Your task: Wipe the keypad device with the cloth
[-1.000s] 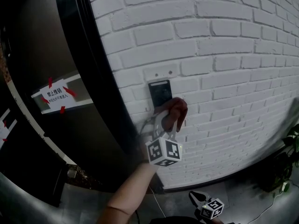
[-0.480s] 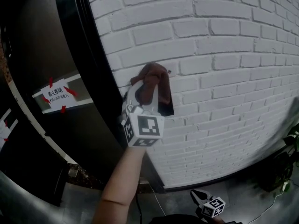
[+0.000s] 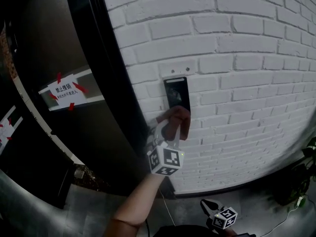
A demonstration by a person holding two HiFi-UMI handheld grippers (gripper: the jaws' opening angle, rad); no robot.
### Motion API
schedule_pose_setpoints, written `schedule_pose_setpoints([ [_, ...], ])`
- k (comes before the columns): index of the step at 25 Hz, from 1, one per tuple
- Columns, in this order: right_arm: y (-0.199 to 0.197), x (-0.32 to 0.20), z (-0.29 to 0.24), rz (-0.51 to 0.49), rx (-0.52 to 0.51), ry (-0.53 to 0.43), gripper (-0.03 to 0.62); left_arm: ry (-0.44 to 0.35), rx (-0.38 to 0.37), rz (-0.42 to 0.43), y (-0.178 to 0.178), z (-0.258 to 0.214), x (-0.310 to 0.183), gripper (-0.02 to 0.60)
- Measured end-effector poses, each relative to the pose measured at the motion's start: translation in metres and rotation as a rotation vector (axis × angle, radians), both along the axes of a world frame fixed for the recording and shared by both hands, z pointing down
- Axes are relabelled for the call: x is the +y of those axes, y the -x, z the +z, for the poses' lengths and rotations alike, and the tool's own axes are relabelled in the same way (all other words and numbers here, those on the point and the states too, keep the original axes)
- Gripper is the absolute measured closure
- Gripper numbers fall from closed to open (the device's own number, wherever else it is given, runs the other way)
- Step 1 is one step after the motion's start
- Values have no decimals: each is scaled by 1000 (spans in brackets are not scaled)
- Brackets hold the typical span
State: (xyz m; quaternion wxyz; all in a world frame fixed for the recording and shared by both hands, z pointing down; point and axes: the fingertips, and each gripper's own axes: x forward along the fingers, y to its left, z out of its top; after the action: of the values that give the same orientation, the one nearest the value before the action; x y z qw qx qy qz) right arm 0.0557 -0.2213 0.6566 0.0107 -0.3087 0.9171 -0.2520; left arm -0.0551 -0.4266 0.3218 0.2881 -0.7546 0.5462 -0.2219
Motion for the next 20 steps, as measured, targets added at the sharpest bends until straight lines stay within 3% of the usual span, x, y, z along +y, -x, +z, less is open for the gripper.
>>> schedule_pose_setpoints([
  [2, 5, 4, 3, -24, 1, 7, 592, 88, -13, 85, -14, 35, 8, 518],
  [4, 11, 10, 6, -55, 7, 14, 592, 121, 28, 137, -20, 58, 27, 517],
  [10, 23, 27, 33, -157, 29, 36, 592, 277, 199, 164, -11, 139, 93, 518],
  [13, 34, 38, 35, -211, 25, 72, 592, 402, 361, 163, -4, 189, 135, 517],
  [16, 47, 46, 32, -248, 25, 63, 592, 518, 578, 193, 4, 225, 177, 517],
  [18, 52, 49, 29, -257, 26, 47, 592, 560, 691, 196, 15, 237, 198, 517],
  [20, 55, 52, 27, -255, 32, 30, 592, 583, 757, 189, 27, 248, 217, 517],
])
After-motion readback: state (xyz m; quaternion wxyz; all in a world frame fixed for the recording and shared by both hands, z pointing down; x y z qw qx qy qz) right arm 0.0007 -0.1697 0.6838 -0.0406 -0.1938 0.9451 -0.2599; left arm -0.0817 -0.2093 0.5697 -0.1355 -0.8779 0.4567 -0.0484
